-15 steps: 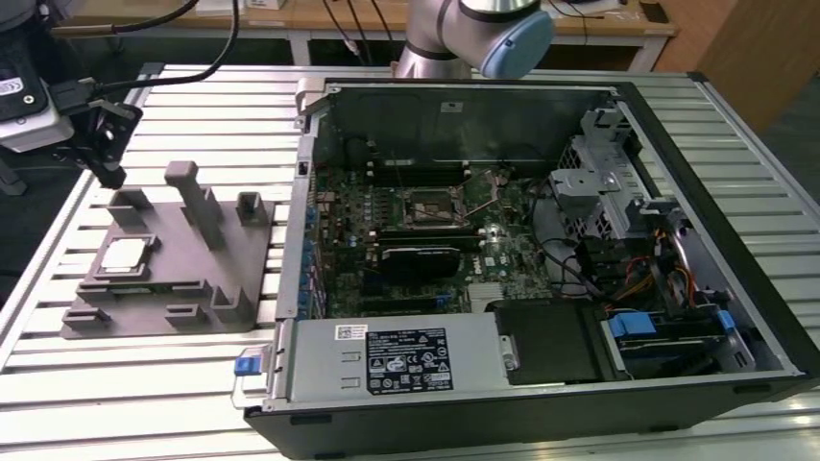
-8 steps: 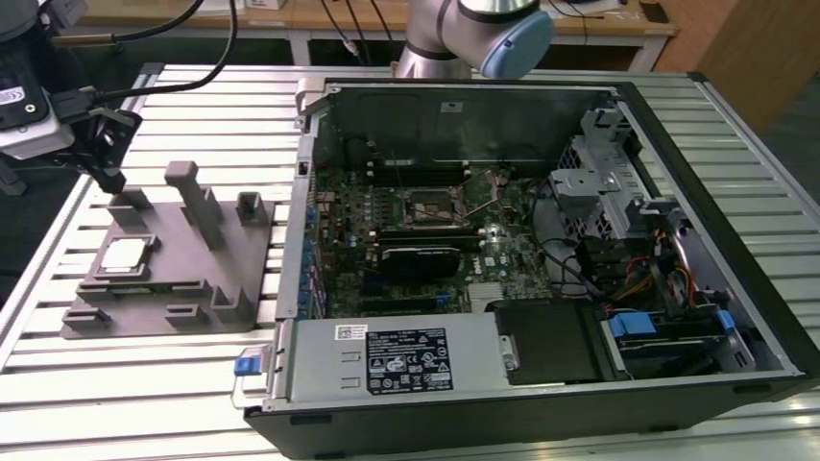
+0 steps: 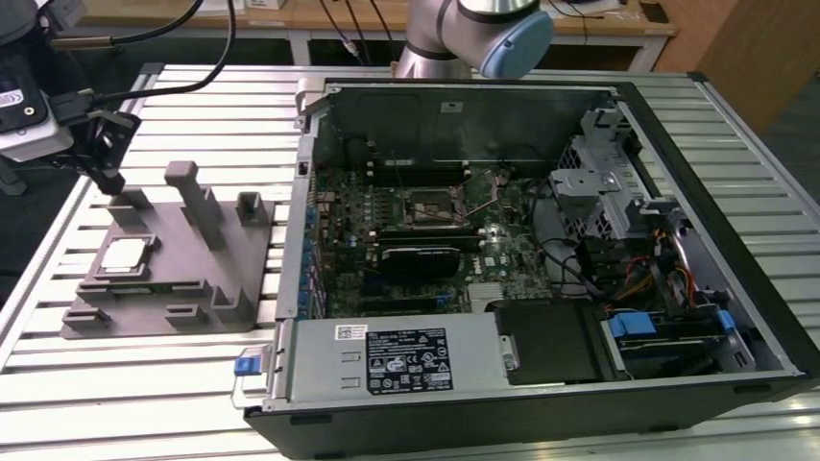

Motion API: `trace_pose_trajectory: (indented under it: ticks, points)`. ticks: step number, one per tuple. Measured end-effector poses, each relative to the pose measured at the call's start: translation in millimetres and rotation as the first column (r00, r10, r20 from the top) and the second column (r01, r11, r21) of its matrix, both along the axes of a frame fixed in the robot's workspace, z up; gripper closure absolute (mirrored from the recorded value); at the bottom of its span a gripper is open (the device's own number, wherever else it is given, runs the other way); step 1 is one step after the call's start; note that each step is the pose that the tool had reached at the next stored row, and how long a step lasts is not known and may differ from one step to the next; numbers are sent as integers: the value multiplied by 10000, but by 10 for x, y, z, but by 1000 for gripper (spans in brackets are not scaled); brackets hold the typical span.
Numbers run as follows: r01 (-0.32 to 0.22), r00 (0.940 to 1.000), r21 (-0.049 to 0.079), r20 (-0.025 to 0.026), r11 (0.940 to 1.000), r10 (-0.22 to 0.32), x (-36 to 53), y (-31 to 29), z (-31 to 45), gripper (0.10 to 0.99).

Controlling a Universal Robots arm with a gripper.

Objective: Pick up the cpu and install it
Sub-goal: 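Pick up the cpu and move it towards the insertion slot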

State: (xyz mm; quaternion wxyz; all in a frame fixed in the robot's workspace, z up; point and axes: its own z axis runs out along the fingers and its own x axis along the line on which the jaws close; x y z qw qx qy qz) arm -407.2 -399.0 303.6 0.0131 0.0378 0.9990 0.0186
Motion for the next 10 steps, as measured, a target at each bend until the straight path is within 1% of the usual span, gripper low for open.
trace_pose_trajectory:
  ticks: [10]
  points:
    - [0,10000,0,0,10000,0,-12,0,-47,980]
